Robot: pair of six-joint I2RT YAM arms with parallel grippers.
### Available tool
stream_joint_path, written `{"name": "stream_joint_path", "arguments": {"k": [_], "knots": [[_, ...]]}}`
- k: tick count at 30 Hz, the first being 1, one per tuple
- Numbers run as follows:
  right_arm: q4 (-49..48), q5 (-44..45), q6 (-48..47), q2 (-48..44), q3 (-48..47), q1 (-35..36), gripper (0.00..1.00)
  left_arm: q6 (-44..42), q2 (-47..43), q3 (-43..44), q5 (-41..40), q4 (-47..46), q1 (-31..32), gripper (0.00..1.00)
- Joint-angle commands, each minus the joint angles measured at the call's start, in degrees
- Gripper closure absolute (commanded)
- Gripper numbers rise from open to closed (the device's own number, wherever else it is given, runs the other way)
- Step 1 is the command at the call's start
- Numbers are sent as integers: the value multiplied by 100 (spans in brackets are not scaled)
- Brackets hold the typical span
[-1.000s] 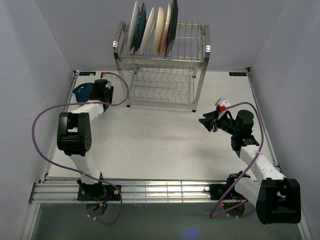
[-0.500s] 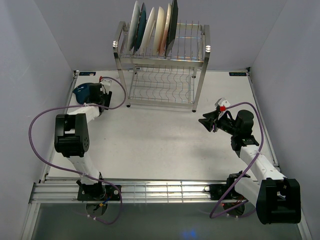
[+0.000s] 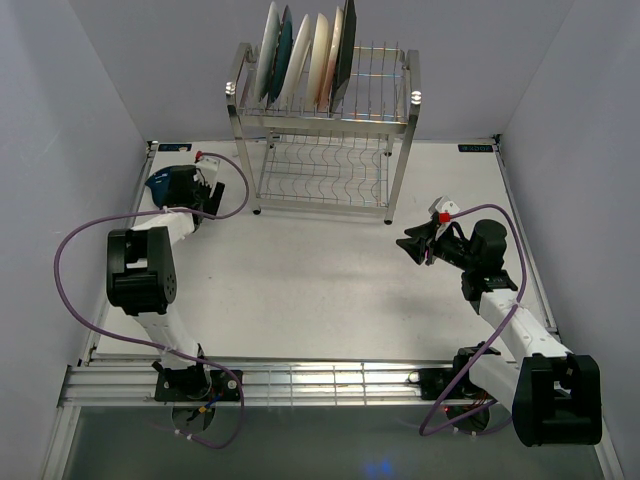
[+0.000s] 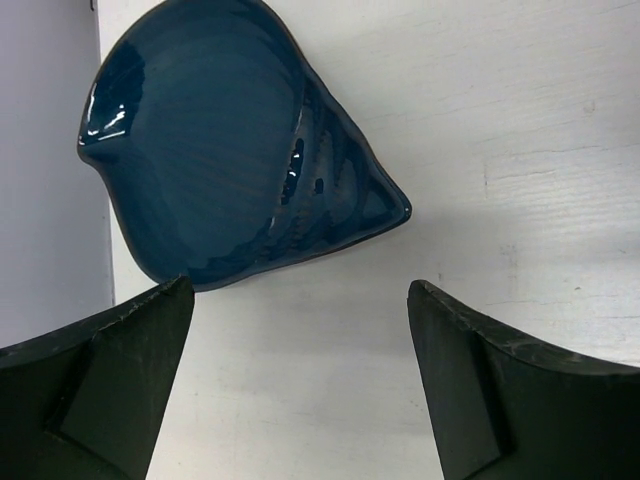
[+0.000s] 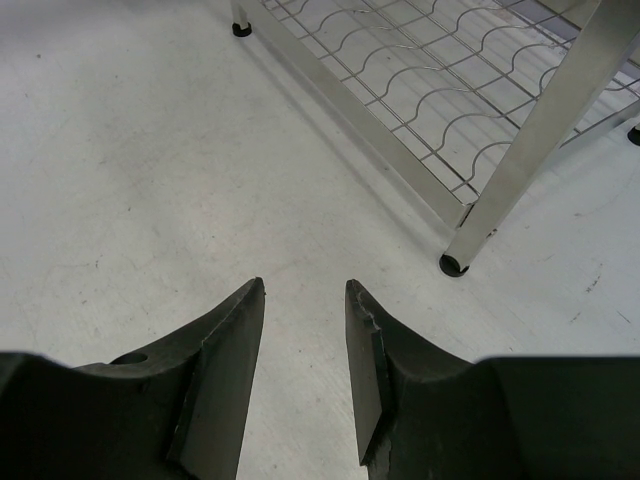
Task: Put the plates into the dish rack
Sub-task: Pick up the plate from the corner of the board.
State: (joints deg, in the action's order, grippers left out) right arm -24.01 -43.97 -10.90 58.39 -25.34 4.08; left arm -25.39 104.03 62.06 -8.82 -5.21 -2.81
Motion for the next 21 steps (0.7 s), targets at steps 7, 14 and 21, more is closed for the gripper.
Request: {"name": "stream_joint_path", "arguments": {"k": [7, 14, 21], "knots": [[-113, -130, -27, -38, -164, -30, 56, -485, 258, 34, -182, -217, -53, 10], [-113, -77, -44, -47, -155, -30, 55, -511, 328, 43, 38, -165, -71, 10], [-113, -68, -53, -21, -164, -30, 56, -511, 548, 183, 3, -199, -79, 12]]}}
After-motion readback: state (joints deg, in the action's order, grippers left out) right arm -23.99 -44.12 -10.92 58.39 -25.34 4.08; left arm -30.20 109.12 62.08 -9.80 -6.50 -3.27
